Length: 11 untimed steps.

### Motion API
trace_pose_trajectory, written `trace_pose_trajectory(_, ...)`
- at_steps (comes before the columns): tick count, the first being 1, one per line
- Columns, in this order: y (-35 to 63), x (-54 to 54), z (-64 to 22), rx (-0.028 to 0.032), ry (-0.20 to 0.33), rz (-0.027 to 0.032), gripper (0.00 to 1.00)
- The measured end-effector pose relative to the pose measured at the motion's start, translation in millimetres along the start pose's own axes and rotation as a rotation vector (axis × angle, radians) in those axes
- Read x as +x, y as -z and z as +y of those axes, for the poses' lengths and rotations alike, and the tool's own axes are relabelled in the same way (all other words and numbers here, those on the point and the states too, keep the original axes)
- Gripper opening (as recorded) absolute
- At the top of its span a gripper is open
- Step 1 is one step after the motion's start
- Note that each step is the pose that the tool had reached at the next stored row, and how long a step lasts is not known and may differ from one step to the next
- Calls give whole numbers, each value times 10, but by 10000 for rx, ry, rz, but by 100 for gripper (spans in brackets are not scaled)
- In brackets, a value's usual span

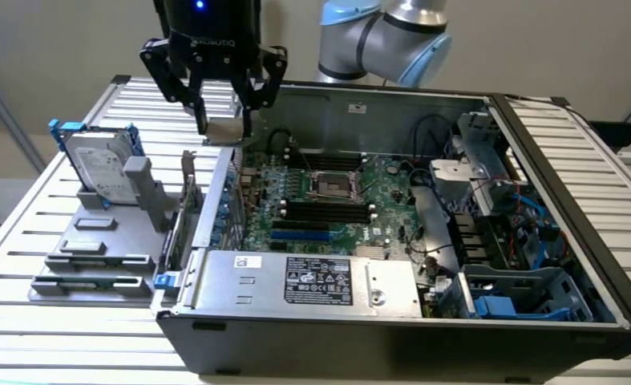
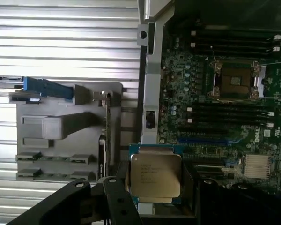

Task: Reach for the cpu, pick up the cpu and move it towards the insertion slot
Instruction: 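Pick up the cpu and move it towards the insertion slot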

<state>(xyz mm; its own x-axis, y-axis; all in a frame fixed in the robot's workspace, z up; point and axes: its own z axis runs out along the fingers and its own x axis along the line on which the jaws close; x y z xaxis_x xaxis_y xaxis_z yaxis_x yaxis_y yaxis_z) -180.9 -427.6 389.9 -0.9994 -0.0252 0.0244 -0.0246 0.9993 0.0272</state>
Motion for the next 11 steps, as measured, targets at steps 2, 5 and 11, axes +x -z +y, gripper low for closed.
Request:
trace_pose_trajectory(2, 4, -91, -2, 0, 0, 1, 55)
trace_pose_trajectory(5, 7, -226, -5, -1, 1, 1, 55)
trace_pose_trajectory(11, 14, -497, -3, 0, -1, 1, 55)
